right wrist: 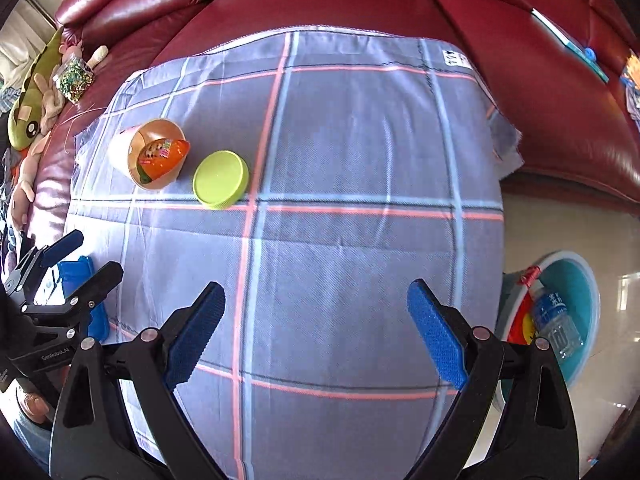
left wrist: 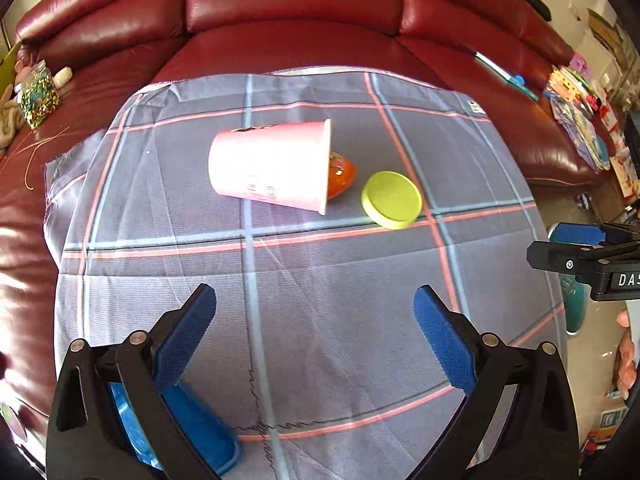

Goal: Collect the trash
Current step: 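Move both grippers back to the cloth toward the pink cup and lid, then grasp the pink paper cup with the left gripper while the right grasps the yellow-green lid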

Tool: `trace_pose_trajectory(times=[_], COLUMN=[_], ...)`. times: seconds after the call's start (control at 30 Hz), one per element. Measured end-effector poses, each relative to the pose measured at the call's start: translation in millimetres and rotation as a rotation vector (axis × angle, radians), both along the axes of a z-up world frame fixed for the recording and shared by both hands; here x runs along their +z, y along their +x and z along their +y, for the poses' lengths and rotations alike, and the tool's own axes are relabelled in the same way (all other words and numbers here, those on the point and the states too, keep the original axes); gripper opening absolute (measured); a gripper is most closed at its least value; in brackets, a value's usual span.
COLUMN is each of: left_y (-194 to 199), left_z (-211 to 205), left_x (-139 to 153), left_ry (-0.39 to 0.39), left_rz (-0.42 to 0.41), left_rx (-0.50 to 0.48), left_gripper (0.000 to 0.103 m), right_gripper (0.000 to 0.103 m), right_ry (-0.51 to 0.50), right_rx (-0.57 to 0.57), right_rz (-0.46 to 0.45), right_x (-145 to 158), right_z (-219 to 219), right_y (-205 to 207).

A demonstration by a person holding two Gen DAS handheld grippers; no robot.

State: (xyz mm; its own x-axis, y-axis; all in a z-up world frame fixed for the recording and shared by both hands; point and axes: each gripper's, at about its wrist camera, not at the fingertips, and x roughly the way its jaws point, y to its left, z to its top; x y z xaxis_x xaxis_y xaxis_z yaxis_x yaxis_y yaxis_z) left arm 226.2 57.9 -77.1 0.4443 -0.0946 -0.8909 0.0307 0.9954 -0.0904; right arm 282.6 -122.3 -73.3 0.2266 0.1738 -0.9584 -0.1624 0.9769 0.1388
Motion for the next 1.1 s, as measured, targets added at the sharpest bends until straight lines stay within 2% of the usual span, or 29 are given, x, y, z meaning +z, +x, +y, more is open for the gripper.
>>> trace_pose_trajectory(times=[0.17, 0.23, 0.3, 0.37, 0.5, 0.6, 0.93, 1.0, 1.1], left_y=[29.6, 41.9, 56.1, 69.4, 84.7, 84.1, 57.0, 51.6, 37.9], left_z=[12.2, 13.4, 14.3, 12.5, 11.9, 21.1, 71.6, 81.7, 87.2], left_x=[-5.5, -4.0, -2.6, -2.9, -9.9, -18.0, -32.8, -34.3, -25.7], left_ry=[0.013, 0.027, 0.023, 0.027, 0.098, 0.123, 0.207, 0.177, 0.085], left_rz=[0.028, 0.025, 0.023, 0.023, 0.03, 0.052, 0.119, 0.14, 0.142], left_rx=[0.049, 0.074, 0.098, 0.108, 0.143, 0.158, 0.193, 0.2, 0.178], left_gripper=[0.099, 0.099, 0.099, 0.099, 0.099, 0.099, 0.099, 0.099, 0.099], right_gripper=[0.087, 0.079, 0.077, 0.066, 0.059, 0.055, 0.055, 0.055, 0.055], right_ry=[-0.001, -0.004, 0.002, 0.008, 0.014, 0.028, 0.029, 0.026, 0.014], right_rx=[0.011, 0.011, 0.013, 0.013, 0.028, 0.044, 0.112, 0.126, 0.145], right_rz=[-0.017, -0.021, -0.016, -0.01, -0.006, -0.004, 0.0, 0.006, 0.002], right_x=[-2.1, -3.8, -7.1, -10.2, -13.2, -12.8, -12.0, -12.7, -10.3], right_z=[14.2, 16.4, 17.9, 17.8, 21.4, 27.4, 59.5, 65.6, 73.3], right_y=[27.4, 36.2, 44.9, 51.0, 57.0, 58.1, 52.9, 51.7, 50.6])
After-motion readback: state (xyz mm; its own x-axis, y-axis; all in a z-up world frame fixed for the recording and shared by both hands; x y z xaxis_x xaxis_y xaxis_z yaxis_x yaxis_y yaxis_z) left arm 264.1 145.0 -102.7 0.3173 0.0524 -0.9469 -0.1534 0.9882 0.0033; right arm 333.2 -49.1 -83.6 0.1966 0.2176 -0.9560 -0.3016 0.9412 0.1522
